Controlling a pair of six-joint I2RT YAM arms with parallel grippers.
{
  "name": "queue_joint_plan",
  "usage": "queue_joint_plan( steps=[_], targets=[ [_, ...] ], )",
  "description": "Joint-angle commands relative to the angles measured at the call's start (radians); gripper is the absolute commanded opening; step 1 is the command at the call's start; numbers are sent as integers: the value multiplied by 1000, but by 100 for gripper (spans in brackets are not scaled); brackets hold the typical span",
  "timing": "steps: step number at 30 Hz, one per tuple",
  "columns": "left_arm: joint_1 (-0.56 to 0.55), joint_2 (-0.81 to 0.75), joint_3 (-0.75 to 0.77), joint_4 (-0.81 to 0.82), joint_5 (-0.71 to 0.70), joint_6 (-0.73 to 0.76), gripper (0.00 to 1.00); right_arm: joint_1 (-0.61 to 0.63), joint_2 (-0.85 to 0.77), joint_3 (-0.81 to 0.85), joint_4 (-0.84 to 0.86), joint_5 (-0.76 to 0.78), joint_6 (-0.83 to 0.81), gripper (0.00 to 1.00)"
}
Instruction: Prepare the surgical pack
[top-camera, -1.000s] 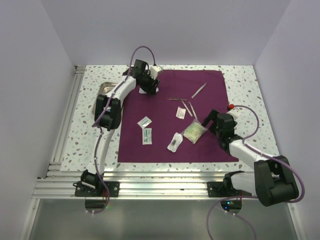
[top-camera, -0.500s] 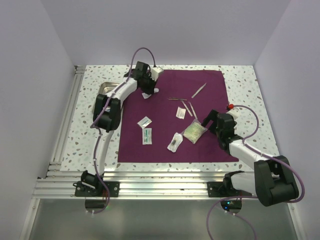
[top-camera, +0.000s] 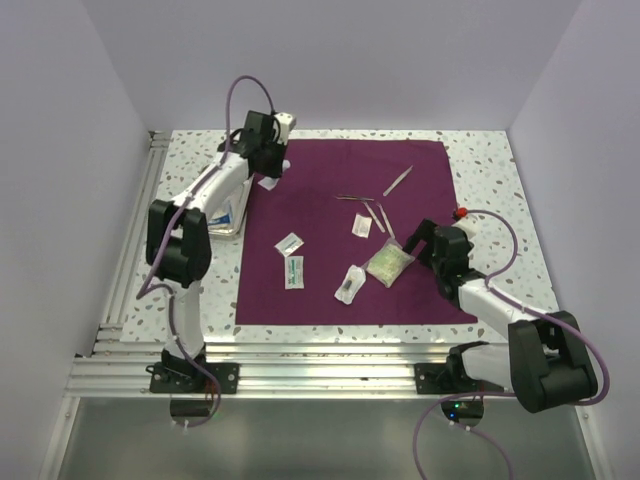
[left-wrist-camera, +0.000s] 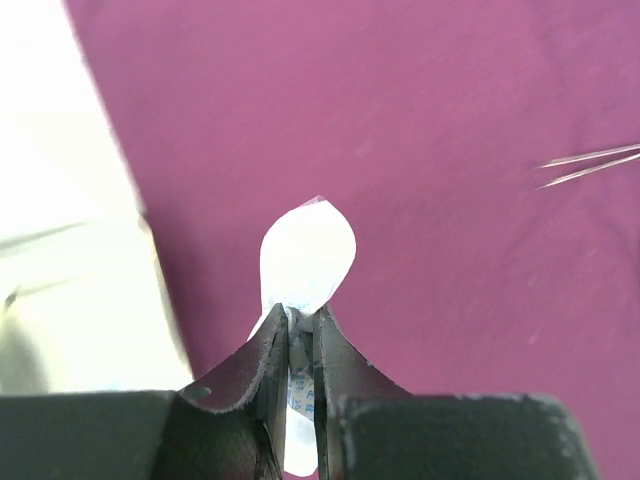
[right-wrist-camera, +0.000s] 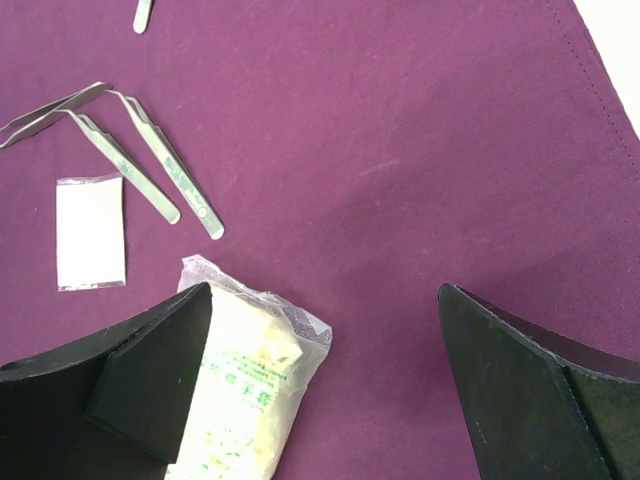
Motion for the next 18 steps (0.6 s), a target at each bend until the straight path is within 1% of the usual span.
queue_joint_plan(
  steps=[1,3,4,7,10,14,16,18],
  targets=[
    [78,-136,-181,48,-76,-75,0,4,-8,37,7,-4,-15,99],
    [129,-211,-263,94,-84,-95,0,4,-8,37,7,-9,-12,99],
    [144,-236,-335,109,-85,-98,0,4,-6,37,9,-12,-10,99],
    [181,-309,-447,172,-125,-98,1,4,-6,37,10,-18,-9,98],
    [191,-337,-496,214,-197,-98,1,5,-5,34,15,-24,-7,98],
    [191,-316,-509,229,-205,-119,3,4,-8,34,10,-26,-7,98],
    [191,-297,-507,226,-193,-132,12,7,-16,32,10,-23,-10,98],
    [191,-300,-512,232,-199,-155,18,5,-22,31,10,-21,-10,98]
  ],
)
